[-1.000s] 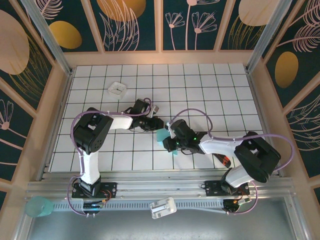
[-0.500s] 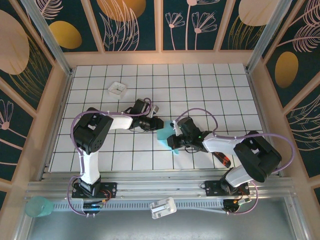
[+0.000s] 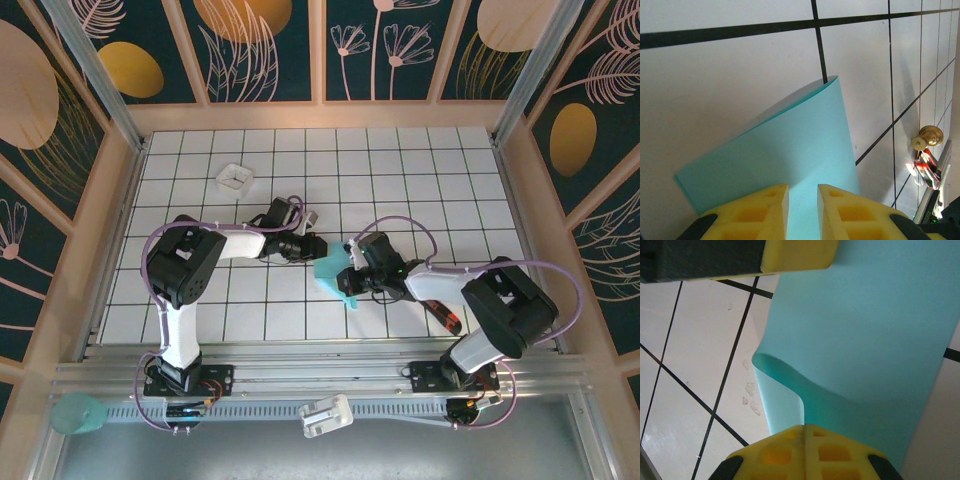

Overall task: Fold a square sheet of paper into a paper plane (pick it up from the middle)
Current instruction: Third fold the triangle at the center of the table.

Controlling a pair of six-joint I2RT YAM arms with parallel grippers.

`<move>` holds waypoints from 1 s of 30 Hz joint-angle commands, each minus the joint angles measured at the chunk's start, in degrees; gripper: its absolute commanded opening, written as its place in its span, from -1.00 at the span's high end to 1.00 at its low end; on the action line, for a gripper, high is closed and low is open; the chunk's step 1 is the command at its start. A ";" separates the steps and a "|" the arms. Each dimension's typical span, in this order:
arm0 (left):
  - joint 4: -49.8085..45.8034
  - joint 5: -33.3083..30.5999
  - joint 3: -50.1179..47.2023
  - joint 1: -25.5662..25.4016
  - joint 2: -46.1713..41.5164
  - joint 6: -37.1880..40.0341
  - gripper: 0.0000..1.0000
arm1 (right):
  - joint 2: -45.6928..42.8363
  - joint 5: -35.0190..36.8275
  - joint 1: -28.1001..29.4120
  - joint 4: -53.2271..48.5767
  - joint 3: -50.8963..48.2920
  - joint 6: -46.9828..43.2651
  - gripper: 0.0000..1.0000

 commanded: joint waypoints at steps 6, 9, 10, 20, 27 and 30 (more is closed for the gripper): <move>-2.61 -1.25 0.47 -0.11 2.96 1.77 0.53 | 1.92 -1.30 -1.46 0.65 1.70 -1.86 0.85; -2.61 -1.28 0.56 -0.14 3.15 1.80 0.53 | 2.36 -1.65 -1.85 0.35 2.31 -2.39 0.84; -2.60 -1.30 0.56 -0.09 3.16 1.85 0.53 | 2.45 -1.80 -2.01 0.31 2.46 -2.56 0.83; -2.70 -1.07 0.65 -0.14 3.40 1.88 0.53 | 2.60 -3.63 -4.14 -0.01 2.96 -3.76 0.77; -2.79 -1.06 0.84 -0.13 3.62 1.91 0.53 | 3.41 -4.11 -4.57 -0.29 3.39 -4.32 0.76; -2.79 -0.95 0.88 -0.12 3.66 1.88 0.53 | 3.40 -4.11 -4.78 -0.56 3.14 -4.50 0.74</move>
